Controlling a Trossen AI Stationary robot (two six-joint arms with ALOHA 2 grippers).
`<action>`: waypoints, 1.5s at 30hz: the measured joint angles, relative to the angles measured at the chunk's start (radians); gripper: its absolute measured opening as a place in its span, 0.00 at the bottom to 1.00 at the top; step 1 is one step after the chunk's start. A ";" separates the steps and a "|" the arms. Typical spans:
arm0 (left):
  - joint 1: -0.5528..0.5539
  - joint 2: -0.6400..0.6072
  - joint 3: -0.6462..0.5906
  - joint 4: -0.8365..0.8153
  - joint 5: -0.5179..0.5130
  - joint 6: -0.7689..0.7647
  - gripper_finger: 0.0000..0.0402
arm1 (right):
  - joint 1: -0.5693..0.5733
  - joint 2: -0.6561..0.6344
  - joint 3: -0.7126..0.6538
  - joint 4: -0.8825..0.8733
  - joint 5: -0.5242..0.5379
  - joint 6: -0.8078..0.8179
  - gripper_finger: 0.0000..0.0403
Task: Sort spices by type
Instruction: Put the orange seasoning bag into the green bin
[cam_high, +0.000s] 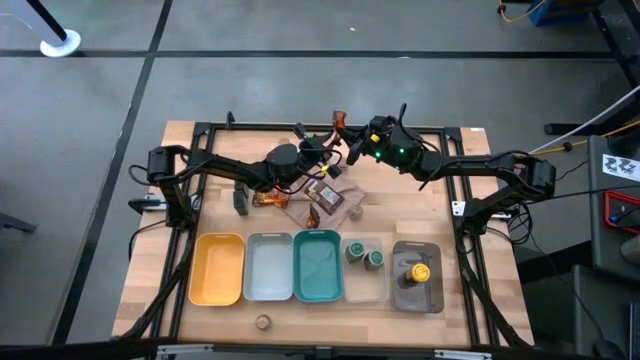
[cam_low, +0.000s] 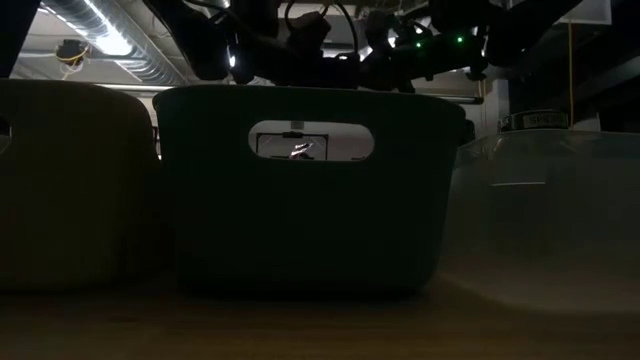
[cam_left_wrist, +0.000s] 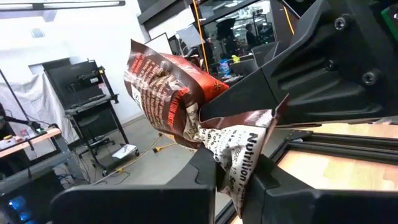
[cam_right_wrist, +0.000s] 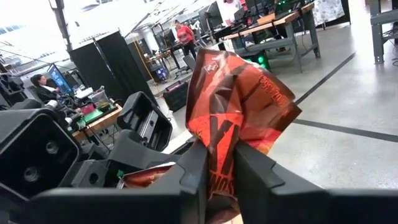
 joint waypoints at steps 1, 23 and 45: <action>0.000 0.000 0.000 0.000 0.000 0.001 0.04 | 0.000 0.000 0.000 0.000 0.000 0.000 0.18; -0.114 -0.234 0.003 -0.523 0.014 -0.230 0.02 | -0.023 -0.150 -0.003 -0.202 -0.032 -0.299 0.51; -0.306 -0.522 0.001 -1.287 0.687 -1.412 0.03 | -0.025 -0.242 -0.002 -0.577 -0.008 -0.413 0.51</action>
